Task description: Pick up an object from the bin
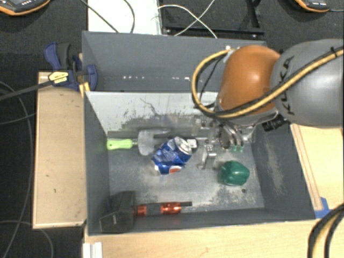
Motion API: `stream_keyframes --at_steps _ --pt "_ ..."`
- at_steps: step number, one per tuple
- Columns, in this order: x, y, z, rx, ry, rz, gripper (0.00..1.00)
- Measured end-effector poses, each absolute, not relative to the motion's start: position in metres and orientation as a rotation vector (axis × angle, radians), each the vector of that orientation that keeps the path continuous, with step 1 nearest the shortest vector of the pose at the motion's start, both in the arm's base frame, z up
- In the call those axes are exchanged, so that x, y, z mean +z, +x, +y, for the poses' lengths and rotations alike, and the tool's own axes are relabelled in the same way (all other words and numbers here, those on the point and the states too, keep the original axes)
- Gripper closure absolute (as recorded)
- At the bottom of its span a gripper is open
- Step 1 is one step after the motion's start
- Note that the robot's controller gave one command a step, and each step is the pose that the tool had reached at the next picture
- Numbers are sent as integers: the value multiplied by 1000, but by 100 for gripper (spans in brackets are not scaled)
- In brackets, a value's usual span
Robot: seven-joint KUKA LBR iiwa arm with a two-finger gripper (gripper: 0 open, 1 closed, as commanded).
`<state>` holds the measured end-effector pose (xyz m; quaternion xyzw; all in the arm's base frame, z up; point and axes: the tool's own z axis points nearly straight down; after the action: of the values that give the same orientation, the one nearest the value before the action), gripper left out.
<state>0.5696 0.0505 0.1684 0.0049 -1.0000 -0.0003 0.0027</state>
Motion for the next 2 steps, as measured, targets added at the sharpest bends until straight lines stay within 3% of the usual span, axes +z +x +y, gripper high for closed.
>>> stream_keyframes --at_steps 1,2 --pt "173 571 50 -2 12 -3144 0" --pt "71 579 128 -2 496 -3098 0"
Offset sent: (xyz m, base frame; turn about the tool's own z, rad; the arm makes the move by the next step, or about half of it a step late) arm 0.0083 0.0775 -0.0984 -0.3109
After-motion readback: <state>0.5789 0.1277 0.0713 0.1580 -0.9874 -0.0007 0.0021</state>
